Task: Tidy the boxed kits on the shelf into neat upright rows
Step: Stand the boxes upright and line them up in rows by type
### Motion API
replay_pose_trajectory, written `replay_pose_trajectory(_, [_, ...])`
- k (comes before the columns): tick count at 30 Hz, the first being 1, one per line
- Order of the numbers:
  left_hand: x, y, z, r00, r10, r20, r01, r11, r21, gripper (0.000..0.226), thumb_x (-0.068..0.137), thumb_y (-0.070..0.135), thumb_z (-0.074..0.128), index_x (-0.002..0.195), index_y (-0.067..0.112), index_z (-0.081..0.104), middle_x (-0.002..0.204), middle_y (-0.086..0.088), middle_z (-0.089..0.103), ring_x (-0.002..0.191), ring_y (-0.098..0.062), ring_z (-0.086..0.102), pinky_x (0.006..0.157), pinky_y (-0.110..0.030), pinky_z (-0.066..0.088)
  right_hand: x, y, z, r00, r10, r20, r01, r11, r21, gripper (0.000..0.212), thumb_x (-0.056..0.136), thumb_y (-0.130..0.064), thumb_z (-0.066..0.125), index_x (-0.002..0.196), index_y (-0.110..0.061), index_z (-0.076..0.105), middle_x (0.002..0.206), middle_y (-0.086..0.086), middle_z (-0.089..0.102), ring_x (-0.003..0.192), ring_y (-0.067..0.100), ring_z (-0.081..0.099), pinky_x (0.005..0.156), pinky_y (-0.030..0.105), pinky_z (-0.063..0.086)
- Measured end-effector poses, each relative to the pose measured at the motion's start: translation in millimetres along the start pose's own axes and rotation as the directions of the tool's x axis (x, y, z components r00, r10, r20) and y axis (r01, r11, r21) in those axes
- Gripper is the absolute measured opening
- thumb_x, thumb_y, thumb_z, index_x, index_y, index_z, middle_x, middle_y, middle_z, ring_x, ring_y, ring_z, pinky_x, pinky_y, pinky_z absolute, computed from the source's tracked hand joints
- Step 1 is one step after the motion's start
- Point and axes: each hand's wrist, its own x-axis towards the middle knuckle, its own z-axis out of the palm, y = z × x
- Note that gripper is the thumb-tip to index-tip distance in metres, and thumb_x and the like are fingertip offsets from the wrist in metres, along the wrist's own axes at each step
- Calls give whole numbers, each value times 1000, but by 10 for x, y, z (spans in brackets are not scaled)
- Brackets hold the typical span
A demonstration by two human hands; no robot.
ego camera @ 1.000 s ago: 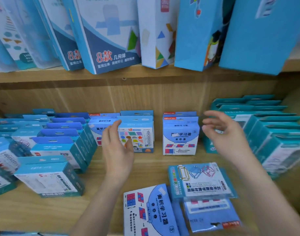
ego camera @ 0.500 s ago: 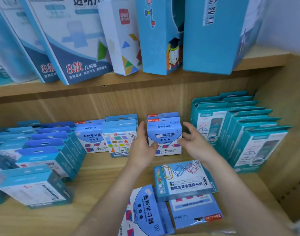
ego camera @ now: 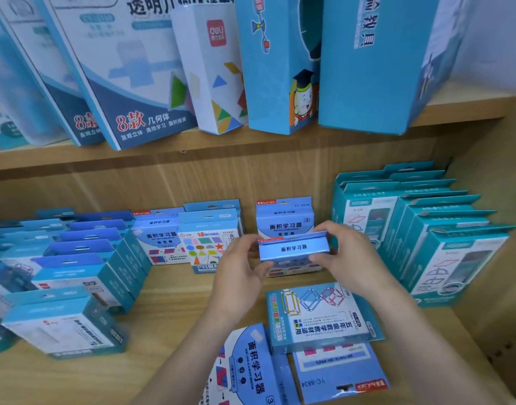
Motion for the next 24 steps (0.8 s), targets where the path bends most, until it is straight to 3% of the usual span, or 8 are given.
replay_pose_trajectory(3, [-29, -12, -50, 1000, 9, -2, -9, 1000, 16, 37, 84, 12, 69, 115, 24, 53, 101, 19, 59, 95, 1, 57, 78, -11, 44, -4, -5, -38, 1000, 4, 30, -6, 997, 81, 38, 78, -17, 76, 108, -32, 60, 105, -10, 64, 92, 14, 62, 83, 33, 51])
replay_pose_trajectory(5, [-54, -76, -137, 999, -27, -28, 27, 1000, -15, 36, 85, 8, 68, 110, 28, 52, 98, 21, 61, 94, -4, 61, 80, -22, 50, -3, 7, -30, 997, 37, 73, -47, 990, 136, 44, 79, -16, 75, 115, -33, 57, 108, -12, 62, 95, 12, 63, 86, 33, 51])
replay_pose_trajectory(8, [-77, -141, -316, 975, -186, -121, 148, 951, -270, 40, 87, -1, 61, 96, 36, 50, 99, 19, 61, 92, -10, 64, 72, -39, 57, 33, -22, -12, 985, 101, 140, -120, 983, 139, 61, 83, -20, 71, 136, -29, 42, 118, -7, 52, 107, 13, 57, 94, 34, 46])
replay_pose_trajectory(11, [-68, -146, -487, 921, -314, -231, 160, 844, -512, 30, 91, -2, 55, 98, 26, 49, 98, 7, 57, 83, -8, 63, 57, -26, 58, 153, -74, 69, 962, 191, 194, -242, 928, 285, 74, 85, -22, 69, 146, -21, 27, 130, 1, 51, 122, 19, 50, 103, 35, 39])
replay_pose_trajectory(13, [-43, -159, -593, 894, -343, -289, 128, 812, -570, 23, 93, -2, 53, 106, 15, 46, 96, 3, 56, 83, -11, 61, 54, -24, 57, 265, -89, 136, 956, 211, 202, -257, 936, 242, 68, 86, -22, 68, 142, -19, 31, 125, -6, 53, 122, 20, 51, 100, 32, 39])
replay_pose_trajectory(17, [-24, -214, -752, 878, -349, -327, 134, 836, -532, 24, 92, 1, 55, 109, 15, 45, 98, 0, 58, 82, -13, 61, 59, -29, 60, 458, -128, 291, 975, 181, 132, -190, 980, 58, 35, 87, -28, 65, 118, -15, 54, 119, 2, 64, 106, 22, 60, 80, 29, 45])
replay_pose_trajectory(21, [-80, -267, -810, 874, -342, -346, 129, 848, -513, 27, 90, -1, 57, 108, 17, 47, 97, 2, 55, 82, -10, 63, 57, -25, 58, 554, -178, 446, 985, 146, 94, -141, 988, -56, 29, 88, -32, 64, 110, -14, 62, 110, 4, 68, 96, 24, 63, 76, 29, 48])
replay_pose_trajectory(24, [-145, -253, -845, 878, -329, -348, 120, 855, -505, 35, 91, -5, 54, 99, 29, 49, 96, 11, 56, 75, 2, 65, 57, -23, 58, 539, -208, 396, 982, 152, 110, -143, 986, -88, 28, 90, -34, 61, 110, -14, 61, 110, 4, 68, 94, 25, 63, 75, 30, 48])
